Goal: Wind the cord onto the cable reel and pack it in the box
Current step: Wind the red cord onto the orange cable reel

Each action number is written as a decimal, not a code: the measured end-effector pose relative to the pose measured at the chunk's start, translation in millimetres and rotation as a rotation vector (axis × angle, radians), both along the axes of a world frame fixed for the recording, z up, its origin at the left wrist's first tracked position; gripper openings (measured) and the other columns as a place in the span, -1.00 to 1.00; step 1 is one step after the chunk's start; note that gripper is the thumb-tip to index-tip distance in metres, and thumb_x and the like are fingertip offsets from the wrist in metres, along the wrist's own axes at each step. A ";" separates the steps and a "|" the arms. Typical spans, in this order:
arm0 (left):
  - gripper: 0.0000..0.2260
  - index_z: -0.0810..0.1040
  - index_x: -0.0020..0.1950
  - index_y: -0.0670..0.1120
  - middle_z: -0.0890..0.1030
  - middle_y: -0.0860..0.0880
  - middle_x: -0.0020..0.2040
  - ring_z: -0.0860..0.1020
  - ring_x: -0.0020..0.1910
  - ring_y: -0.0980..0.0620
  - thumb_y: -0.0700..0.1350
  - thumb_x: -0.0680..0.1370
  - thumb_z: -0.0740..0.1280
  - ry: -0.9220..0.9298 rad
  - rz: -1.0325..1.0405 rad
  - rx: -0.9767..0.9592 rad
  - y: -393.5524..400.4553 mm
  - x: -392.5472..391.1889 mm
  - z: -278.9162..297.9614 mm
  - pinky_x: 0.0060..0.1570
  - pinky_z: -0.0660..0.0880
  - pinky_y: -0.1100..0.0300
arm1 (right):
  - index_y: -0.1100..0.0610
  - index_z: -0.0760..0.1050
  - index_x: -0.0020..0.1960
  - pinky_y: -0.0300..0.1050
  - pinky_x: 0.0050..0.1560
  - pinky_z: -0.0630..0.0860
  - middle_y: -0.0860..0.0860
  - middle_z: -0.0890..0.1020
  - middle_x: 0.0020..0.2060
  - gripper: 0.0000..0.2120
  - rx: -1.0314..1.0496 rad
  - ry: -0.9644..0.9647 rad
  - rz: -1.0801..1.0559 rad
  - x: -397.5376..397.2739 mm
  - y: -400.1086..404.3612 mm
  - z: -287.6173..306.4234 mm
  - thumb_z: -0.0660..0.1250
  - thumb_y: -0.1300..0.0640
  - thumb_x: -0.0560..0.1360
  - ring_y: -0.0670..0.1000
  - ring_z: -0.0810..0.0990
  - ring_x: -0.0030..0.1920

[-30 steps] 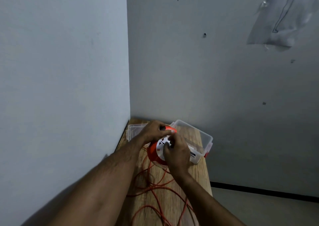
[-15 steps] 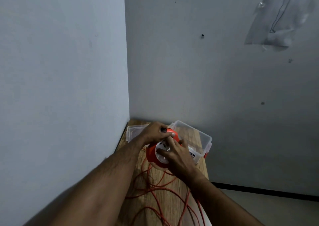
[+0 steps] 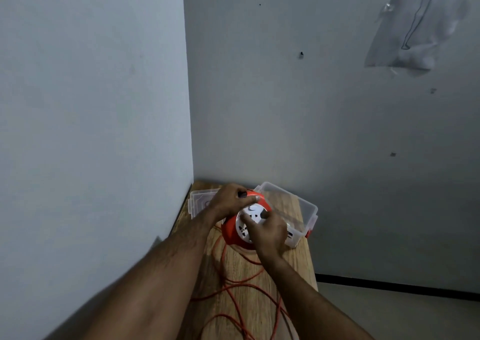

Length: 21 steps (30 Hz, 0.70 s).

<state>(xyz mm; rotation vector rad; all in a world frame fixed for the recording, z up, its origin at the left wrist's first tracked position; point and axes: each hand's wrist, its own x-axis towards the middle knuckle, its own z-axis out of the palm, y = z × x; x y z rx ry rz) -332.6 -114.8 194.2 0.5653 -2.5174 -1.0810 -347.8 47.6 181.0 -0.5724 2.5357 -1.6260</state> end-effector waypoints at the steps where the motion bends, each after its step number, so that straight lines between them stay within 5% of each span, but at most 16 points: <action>1: -0.59 0.74 -0.12 0.01 0.72 0.08 -0.26 0.67 -0.26 0.11 0.35 0.44 0.41 0.000 0.010 -0.019 2.0 -0.4 1.5 -0.16 0.64 0.05 | 0.17 0.57 0.18 -0.35 -0.29 0.34 -0.01 0.66 0.02 -0.52 -0.028 -0.136 -0.064 1.5 -4.0 0.9 0.54 -0.12 0.43 -0.05 0.61 -0.01; 3: -0.59 0.73 -0.12 0.00 0.71 0.06 -0.25 0.66 -0.27 0.08 0.33 0.44 0.41 -0.009 0.001 -0.048 4.9 -0.8 3.7 -0.18 0.63 0.08 | 0.20 0.57 0.14 -0.26 -0.31 0.41 0.03 0.69 0.00 -0.54 -0.126 -0.381 -0.125 2.9 -11.5 -4.4 0.53 -0.11 0.44 0.06 0.68 0.02; 7: -0.59 0.74 0.12 -0.01 0.76 -0.01 -0.01 0.69 -0.13 0.06 0.27 0.49 0.43 -0.049 -0.031 -0.061 5.0 3.6 3.7 -0.01 0.68 0.06 | 0.16 0.43 0.38 -0.01 -0.01 0.63 0.15 0.66 0.17 -0.34 -0.292 -0.739 -0.138 1.0 -19.3 -13.3 0.56 -0.10 0.41 0.16 0.68 0.12; 9: -0.60 0.74 0.11 -0.02 0.76 -0.02 -0.02 0.70 -0.13 0.03 0.26 0.50 0.44 -0.051 -0.028 -0.033 4.4 7.1 3.6 0.00 0.68 0.00 | 0.15 0.52 0.28 -0.19 -0.21 0.56 0.09 0.70 0.06 -0.47 -0.180 -0.534 -0.108 2.2 -18.9 -13.2 0.53 -0.09 0.43 0.09 0.70 0.04; 11: -0.54 0.75 0.06 -0.02 0.76 -0.03 -0.08 0.70 -0.13 -0.01 0.33 0.44 0.42 -0.028 -0.001 0.008 1.8 11.5 3.3 0.00 0.68 -0.07 | 0.09 0.57 0.13 -0.26 -0.23 0.54 -0.05 0.68 -0.06 -0.72 -0.093 -0.068 -0.028 5.2 -11.2 -8.3 0.49 0.01 0.49 -0.04 0.68 -0.04; 13: -0.48 0.75 0.04 -0.03 0.75 -0.01 -0.14 0.70 -0.13 -0.02 0.37 0.40 0.37 -0.017 0.007 0.025 -1.6 15.2 3.1 0.00 0.66 -0.12 | 0.05 0.54 0.10 -0.17 -0.02 0.61 -0.07 0.63 -0.01 -0.81 -0.022 0.415 0.184 2.0 -1.7 -5.2 0.40 0.05 0.51 -0.10 0.62 -0.01; 15: -0.56 0.75 0.06 -0.05 0.75 -0.05 -0.11 0.70 -0.11 -0.04 0.29 0.47 0.40 -0.031 0.002 0.022 -4.2 17.2 6.2 0.02 0.65 -0.13 | 0.04 0.50 0.20 -0.04 0.20 0.53 0.01 0.57 0.21 -0.67 0.182 0.751 0.436 -5.7 5.0 -7.4 0.39 -0.03 0.47 -0.02 0.54 0.20; 18: -0.63 0.72 0.18 -0.07 0.75 -0.06 0.01 0.69 -0.05 0.00 0.16 0.54 0.45 -0.042 -0.001 0.033 -7.1 17.1 10.2 0.07 0.65 -0.03 | 0.00 0.38 0.39 0.16 0.24 0.47 0.07 0.44 0.34 -0.34 0.574 0.975 0.554 -13.4 9.8 -15.6 0.53 -0.07 0.36 0.12 0.45 0.33; 21: -0.56 0.73 0.16 -0.05 0.76 -0.04 -0.01 0.70 -0.06 0.01 0.26 0.50 0.43 -0.056 -0.002 0.032 -8.0 17.8 10.4 0.08 0.66 -0.06 | 0.03 0.23 0.51 0.12 0.17 0.50 0.14 0.42 0.39 -0.22 0.636 0.918 0.478 -7.1 11.1 -16.5 0.46 -0.08 0.39 0.16 0.50 0.29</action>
